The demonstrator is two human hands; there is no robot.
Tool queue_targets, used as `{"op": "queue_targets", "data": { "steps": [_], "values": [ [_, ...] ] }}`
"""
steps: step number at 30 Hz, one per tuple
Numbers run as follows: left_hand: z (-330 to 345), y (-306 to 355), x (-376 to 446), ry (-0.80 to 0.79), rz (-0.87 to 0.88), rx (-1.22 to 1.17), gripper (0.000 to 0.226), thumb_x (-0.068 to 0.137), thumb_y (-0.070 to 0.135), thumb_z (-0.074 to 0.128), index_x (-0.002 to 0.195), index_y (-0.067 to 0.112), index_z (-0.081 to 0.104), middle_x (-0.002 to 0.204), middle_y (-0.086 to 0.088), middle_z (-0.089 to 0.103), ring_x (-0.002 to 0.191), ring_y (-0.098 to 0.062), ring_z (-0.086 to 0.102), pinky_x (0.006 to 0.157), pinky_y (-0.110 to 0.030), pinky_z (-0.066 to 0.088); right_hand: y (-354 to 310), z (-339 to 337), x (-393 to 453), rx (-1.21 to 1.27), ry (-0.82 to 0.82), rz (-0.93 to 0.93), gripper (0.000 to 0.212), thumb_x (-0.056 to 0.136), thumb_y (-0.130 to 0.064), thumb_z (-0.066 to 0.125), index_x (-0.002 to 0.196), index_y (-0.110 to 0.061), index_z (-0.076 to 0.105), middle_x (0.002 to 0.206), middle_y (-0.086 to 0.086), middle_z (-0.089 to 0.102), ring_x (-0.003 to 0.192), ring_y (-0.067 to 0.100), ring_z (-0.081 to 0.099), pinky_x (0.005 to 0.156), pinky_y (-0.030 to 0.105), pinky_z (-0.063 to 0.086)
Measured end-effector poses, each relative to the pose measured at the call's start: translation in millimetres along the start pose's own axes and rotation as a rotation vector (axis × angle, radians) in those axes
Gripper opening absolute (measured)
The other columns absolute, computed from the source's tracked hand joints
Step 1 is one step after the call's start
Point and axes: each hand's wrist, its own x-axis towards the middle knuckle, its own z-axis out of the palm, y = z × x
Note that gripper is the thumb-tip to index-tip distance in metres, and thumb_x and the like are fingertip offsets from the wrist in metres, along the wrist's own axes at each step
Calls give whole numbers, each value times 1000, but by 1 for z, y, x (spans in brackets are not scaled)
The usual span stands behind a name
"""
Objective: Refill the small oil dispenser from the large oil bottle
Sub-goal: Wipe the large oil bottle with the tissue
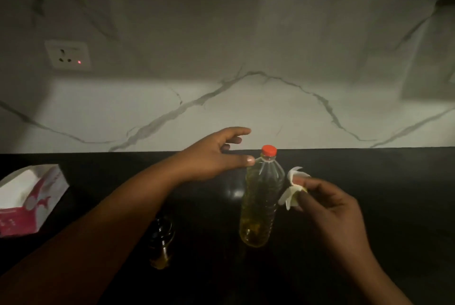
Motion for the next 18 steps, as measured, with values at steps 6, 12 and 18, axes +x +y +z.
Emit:
{"op": "queue_targets", "data": {
  "steps": [6,12,18],
  "values": [
    [41,-1,51,-62,163,126,56,89,44,64,138,54,39,138,6,48,128,-14,46,106,-34,40,0,12,43,-234,74,-61,22,84,-10,66,79,-30,70,74,-16,71,73,-5,65,69,14,53],
    [55,-29,57,-17,240,67,43,94,33,59,131,51,49,136,15,55,122,-4,52,104,-33,45,10,31,59,-466,83,-63,20,88,-19,62,86,-37,69,77,-12,69,67,-1,64,63,21,53],
    [55,-39,56,0,296,181,49,94,42,53,136,59,34,144,15,47,130,-7,45,106,-40,44,25,36,52,-470,110,-80,18,90,-21,59,91,-37,68,80,-15,69,70,-1,64,60,18,47]
  ]
}}
